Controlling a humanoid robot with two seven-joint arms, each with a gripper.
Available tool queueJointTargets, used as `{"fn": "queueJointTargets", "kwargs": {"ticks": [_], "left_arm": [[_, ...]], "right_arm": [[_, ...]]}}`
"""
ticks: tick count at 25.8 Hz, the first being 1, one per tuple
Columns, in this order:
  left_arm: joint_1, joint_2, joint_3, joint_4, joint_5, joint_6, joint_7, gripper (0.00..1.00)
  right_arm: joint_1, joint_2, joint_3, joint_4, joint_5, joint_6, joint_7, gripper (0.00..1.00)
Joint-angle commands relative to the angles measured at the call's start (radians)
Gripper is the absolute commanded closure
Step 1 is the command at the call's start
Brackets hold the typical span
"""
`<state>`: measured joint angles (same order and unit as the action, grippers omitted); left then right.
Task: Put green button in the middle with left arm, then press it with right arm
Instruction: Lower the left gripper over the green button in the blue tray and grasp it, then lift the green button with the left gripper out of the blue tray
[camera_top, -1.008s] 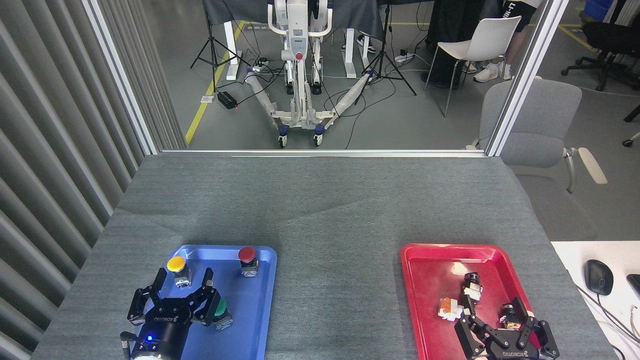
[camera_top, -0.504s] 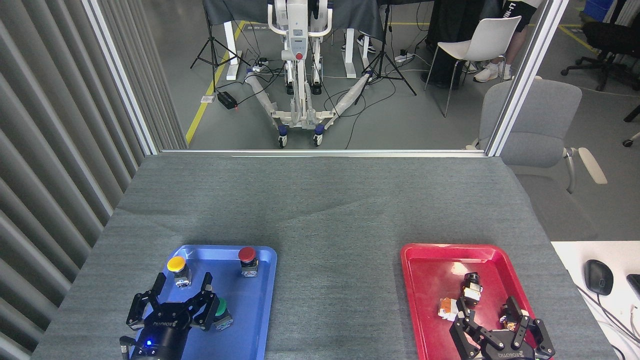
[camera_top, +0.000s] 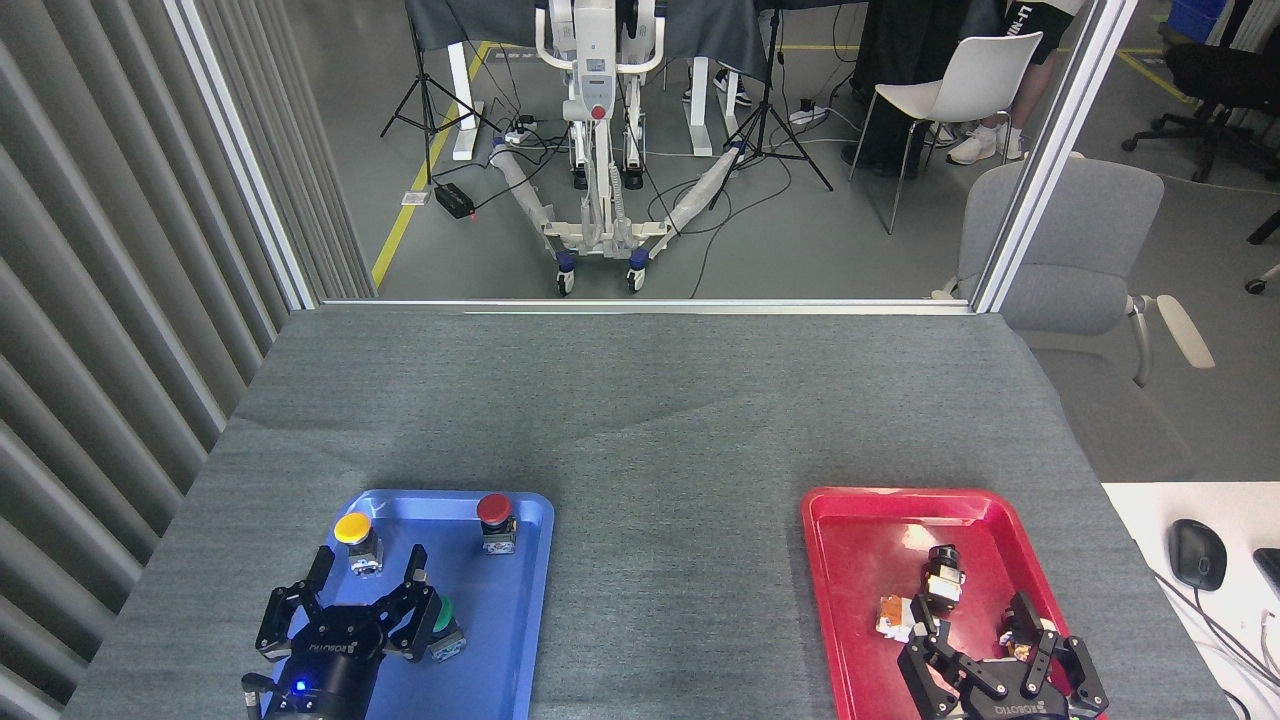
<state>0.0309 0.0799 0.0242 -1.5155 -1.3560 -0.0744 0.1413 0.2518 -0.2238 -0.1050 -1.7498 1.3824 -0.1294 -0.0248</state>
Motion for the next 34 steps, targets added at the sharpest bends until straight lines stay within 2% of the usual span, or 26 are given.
{"fn": "queueJointTargets", "kwargs": {"ticks": [1,10,13,19,21,24,27,30,34], "left_arm": [[-0.002,-0.002,0.000,0.002,0.000,0.002,-0.002,0.01],[0.000,-0.002,-0.001,0.000,-0.008,0.011,0.000,0.01],[-0.002,-0.008,-0.013,-0.003,-0.012,0.019,0.000,0.05],[0.040,-0.072,-0.070,-0.029,-0.021,0.054,0.032,0.05],[0.064,-0.098,-0.082,-0.046,-0.074,0.113,0.060,0.05],[0.083,-0.120,-0.147,-0.035,-0.202,0.254,0.077,0.04],[0.089,-0.120,-0.196,-0.017,-0.229,0.364,0.078,0.04],[0.089,-0.124,-0.216,0.015,-0.227,0.395,0.090,0.04],[0.089,-0.166,-0.213,0.072,-0.221,0.401,0.092,0.04]], "right_arm": [[-0.002,0.001,-0.001,-0.002,-0.002,0.004,0.005,0.01],[-0.008,0.000,0.001,-0.004,-0.002,0.007,0.005,0.01],[-0.006,0.000,0.002,-0.004,-0.002,0.008,0.005,0.01],[-0.008,0.009,0.004,-0.004,-0.002,0.008,0.005,0.01],[-0.006,0.011,0.005,-0.004,-0.002,0.008,0.005,0.01],[-0.005,0.011,0.008,-0.004,0.000,0.008,0.005,0.01],[-0.006,0.014,0.011,-0.004,0.000,0.010,0.005,0.01],[-0.008,0.015,0.011,-0.002,0.000,0.007,0.003,0.01],[-0.008,0.015,0.011,-0.002,0.000,0.008,0.002,0.01]]}}
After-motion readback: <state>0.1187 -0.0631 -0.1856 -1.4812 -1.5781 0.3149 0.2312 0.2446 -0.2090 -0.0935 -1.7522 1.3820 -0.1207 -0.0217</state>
